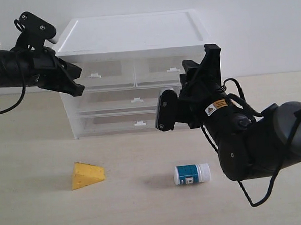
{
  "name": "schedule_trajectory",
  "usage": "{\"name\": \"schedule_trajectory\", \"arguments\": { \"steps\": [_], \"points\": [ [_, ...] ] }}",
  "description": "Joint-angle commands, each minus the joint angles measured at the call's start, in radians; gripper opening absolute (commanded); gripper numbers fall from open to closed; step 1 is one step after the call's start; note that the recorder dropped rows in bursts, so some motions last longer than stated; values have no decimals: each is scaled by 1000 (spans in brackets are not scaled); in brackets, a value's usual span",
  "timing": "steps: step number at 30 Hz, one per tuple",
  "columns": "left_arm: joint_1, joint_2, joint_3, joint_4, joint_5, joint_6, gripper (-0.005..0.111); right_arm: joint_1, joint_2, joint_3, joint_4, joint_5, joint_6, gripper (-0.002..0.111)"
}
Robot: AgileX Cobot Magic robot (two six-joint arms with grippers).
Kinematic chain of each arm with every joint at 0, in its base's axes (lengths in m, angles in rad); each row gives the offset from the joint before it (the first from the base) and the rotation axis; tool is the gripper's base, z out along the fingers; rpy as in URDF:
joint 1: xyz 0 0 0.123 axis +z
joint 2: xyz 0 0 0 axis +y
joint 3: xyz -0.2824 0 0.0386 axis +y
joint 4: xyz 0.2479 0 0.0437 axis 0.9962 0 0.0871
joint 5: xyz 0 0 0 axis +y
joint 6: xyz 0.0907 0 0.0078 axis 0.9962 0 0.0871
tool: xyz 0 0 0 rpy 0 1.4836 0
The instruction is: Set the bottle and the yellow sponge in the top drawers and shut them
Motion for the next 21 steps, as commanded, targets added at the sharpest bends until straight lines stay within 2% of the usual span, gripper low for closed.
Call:
{"name": "schedule_trajectory", "arguments": {
  "steps": [1,13,21],
  "points": [
    [17,19,-16,-11,-9,3,4,3,-2,-4,-19,-1,41,28],
    [22,38,-71,-18,-26,3,4,3,-2,-4,-27,44,67,28],
    [22,38,-64,-15,-34,3,4,3,54,-23,-43,26,66,28]
  ]
}}
